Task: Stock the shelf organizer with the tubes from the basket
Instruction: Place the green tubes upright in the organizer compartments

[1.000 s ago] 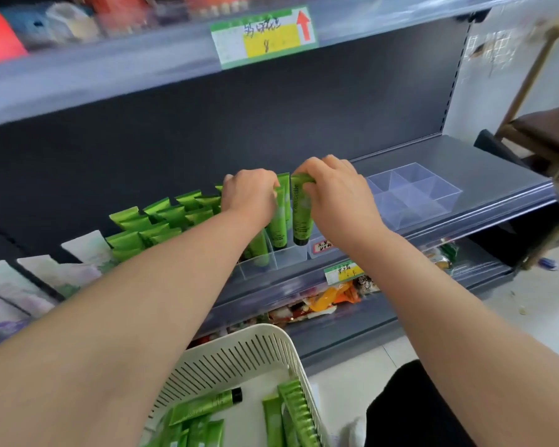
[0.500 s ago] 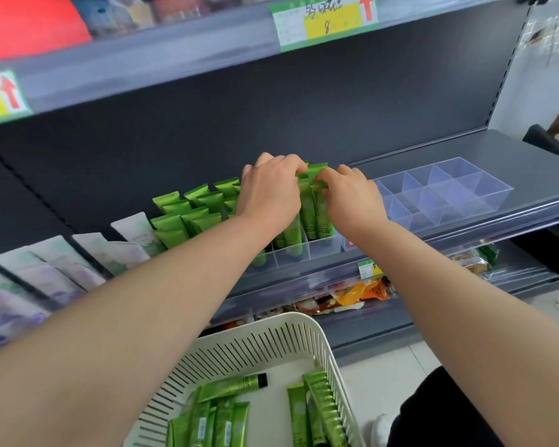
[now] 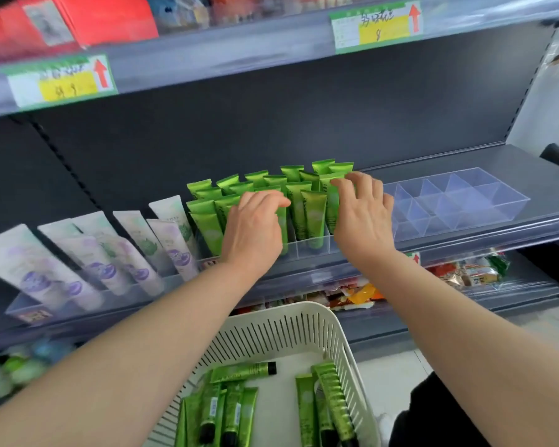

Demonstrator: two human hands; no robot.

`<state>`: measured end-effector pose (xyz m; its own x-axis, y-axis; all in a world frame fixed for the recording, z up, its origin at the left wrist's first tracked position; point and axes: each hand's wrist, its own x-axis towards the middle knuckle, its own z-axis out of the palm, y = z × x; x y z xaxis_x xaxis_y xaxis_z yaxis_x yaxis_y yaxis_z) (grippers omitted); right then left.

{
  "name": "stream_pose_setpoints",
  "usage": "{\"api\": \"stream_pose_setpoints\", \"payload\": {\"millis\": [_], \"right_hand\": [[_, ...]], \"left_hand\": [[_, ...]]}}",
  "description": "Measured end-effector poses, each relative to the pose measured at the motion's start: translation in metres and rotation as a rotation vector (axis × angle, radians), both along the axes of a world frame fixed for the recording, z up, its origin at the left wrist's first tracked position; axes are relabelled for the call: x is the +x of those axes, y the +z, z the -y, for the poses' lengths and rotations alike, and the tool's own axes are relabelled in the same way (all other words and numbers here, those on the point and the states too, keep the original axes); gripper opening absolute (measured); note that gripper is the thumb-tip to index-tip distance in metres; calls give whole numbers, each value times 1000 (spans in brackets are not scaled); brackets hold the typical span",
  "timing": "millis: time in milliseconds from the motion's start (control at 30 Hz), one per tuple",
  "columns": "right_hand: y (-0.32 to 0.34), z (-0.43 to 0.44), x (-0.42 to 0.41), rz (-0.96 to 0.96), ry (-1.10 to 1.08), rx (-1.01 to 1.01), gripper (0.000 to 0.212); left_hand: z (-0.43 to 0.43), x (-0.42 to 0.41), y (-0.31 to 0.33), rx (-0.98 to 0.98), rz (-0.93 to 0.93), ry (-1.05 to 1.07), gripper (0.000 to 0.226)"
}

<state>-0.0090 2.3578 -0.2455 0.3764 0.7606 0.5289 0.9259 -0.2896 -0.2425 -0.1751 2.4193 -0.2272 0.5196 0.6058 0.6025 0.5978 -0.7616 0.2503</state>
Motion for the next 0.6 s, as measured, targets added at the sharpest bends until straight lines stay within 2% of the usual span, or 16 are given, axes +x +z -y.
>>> {"api": "stream_pose_setpoints", "payload": {"millis": [167, 367, 500, 600], "right_hand": [[-26, 14, -35, 54, 106, -112, 54], [-50, 26, -53, 59, 119, -363, 54], [-58, 29, -52, 25, 103, -457, 62], [-62, 28, -47, -2, 114, -465, 63]], "left_hand": [[11, -27, -13, -77, -252, 130, 43], [18, -54, -34, -201, -413, 309, 41], [20, -63, -52, -375, -536, 343, 59], [19, -62, -56, -428, -586, 347, 69]]}}
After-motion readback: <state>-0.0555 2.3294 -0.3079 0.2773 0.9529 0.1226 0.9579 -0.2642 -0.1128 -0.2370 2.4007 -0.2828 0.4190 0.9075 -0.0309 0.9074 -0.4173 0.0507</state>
